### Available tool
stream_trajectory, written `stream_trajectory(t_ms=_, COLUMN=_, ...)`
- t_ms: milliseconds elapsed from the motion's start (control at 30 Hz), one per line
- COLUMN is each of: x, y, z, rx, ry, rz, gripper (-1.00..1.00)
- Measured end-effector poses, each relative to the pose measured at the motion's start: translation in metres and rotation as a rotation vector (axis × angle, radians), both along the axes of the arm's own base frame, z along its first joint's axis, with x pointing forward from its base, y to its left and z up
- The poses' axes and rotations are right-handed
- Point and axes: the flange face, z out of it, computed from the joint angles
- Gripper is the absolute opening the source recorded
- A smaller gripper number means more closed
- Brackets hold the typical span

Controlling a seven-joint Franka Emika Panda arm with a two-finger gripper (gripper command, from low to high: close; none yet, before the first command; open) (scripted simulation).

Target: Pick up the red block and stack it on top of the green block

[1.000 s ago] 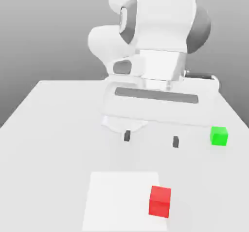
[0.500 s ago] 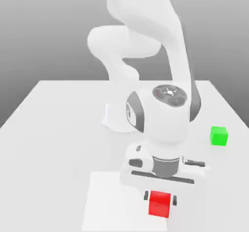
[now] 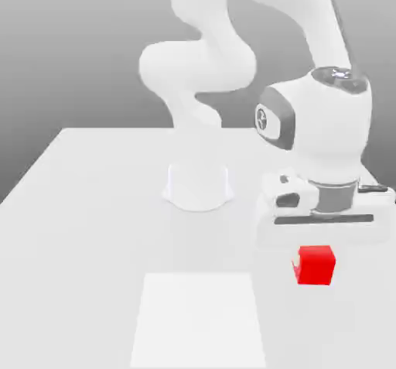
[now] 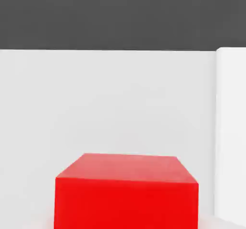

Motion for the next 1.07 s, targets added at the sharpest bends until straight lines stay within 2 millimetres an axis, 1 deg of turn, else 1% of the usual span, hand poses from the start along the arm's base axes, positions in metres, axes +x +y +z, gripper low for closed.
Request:
stream_trajectory(t_ms=33, x=-0.02, y=0.018, z=0.003, rx=0.002, ry=0.0, rz=0.07, gripper=-1.0)
stream_trajectory(t_ms=133, x=-0.071, y=0.051, z=0.01, rx=0.002, ry=-0.002, rz=0.229, gripper=-1.0)
stream_trajectory(t_ms=200, x=-0.107, y=0.067, z=0.011, rx=-0.003, ry=-0.004, rz=0.34, gripper=-1.0)
stream_trajectory(t_ms=267, x=-0.148, y=0.082, z=0.01, rx=-0.012, ry=-0.007, rz=0.464, gripper=-1.0)
stream_trajectory(t_ms=333, x=-0.19, y=0.091, z=0.008, rx=-0.024, ry=-0.012, rz=0.59, gripper=-1.0)
stream_trajectory(t_ms=367, x=-0.204, y=0.093, z=0.006, rx=-0.03, ry=-0.015, rz=0.634, gripper=-1.0)
stream_trajectory(t_ms=433, x=-0.213, y=0.095, z=0.003, rx=-0.039, ry=-0.021, rz=0.665, gripper=-1.0)
stream_trajectory(t_ms=667, x=-0.211, y=0.098, z=-0.015, rx=-0.05, ry=-0.036, rz=0.669, gripper=-1.0)
stream_trajectory(t_ms=833, x=-0.211, y=0.098, z=-0.035, rx=-0.047, ry=-0.036, rz=0.667, gripper=-1.0)
stream_trajectory(t_ms=967, x=-0.215, y=0.096, z=-0.055, rx=-0.04, ry=-0.026, rz=0.673, gripper=-1.0)
stream_trajectory(t_ms=1000, x=-0.217, y=0.095, z=-0.06, rx=-0.037, ry=-0.022, rz=0.677, gripper=1.0)
stream_trajectory(t_ms=1067, x=-0.217, y=0.095, z=-0.06, rx=-0.037, ry=-0.022, rz=0.677, gripper=1.0)
